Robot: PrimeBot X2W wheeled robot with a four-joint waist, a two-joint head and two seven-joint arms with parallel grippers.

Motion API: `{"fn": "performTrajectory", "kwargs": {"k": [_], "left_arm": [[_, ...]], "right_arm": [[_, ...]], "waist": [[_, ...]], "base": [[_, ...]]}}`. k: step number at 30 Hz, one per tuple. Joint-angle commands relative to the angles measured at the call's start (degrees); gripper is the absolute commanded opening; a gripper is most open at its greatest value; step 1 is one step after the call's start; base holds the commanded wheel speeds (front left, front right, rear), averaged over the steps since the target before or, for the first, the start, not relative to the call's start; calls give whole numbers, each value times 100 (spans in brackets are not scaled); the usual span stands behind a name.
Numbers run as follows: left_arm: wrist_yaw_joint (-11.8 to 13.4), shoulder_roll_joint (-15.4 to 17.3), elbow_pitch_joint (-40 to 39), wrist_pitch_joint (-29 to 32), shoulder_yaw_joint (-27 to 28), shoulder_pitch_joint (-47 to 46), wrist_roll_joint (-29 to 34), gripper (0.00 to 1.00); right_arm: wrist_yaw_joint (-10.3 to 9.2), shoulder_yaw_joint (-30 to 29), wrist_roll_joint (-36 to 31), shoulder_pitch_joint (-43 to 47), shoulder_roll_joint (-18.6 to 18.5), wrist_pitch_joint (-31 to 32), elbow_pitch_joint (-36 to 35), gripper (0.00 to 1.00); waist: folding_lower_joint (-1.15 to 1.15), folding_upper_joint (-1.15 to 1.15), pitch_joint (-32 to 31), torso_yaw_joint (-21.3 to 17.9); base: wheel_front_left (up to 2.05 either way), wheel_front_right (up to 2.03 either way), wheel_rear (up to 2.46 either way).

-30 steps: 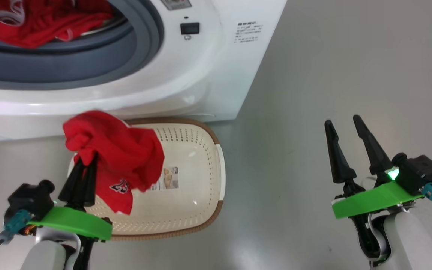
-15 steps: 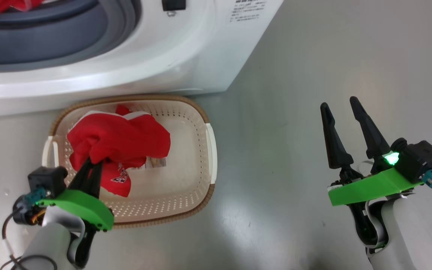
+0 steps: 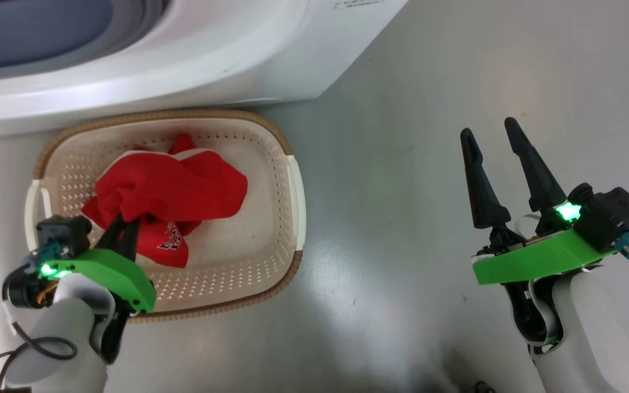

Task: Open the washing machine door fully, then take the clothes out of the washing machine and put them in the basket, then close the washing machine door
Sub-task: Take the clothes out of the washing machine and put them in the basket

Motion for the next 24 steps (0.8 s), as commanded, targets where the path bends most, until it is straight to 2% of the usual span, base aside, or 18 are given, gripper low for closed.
{"fn": "performTrajectory", "kwargs": {"k": [1,14,15,18,21,22,23,24], "left_arm": [[-33,230,67,-46,87,3,-98,0],[-33,294,353,-46,-88,-266,-410,0],[-33,295,347,-46,-94,-269,-424,5],[-33,296,317,-46,-112,-275,-444,42],[-33,286,291,-46,-124,-275,-455,54],[-33,284,279,-46,-122,-272,-458,71],[-33,280,266,-46,-118,-268,-463,80],[-33,275,252,-46,-115,-264,-469,84]], "right_arm": [[28,129,126,46,7,-37,-148,100],[28,149,115,-33,7,-37,-175,100],[28,148,113,-32,7,-37,-178,100],[28,139,104,-30,7,-37,-181,100],[28,133,94,-34,7,-37,-170,100],[28,134,91,-37,7,-37,-165,100],[28,132,88,-39,7,-37,-159,100],[28,129,86,-40,7,-37,-154,100]], "waist": [[0,0,92,-19],[0,0,239,-40],[0,0,235,-37],[0,0,221,-19],[0,0,197,4],[0,0,186,10],[0,0,173,17],[0,0,159,24]], "base": [[0,0,0],[0,0,0],[0,0,0],[0,0,0],[0,0,0],[0,0,0],[0,0,0],[0,0,0]]}}
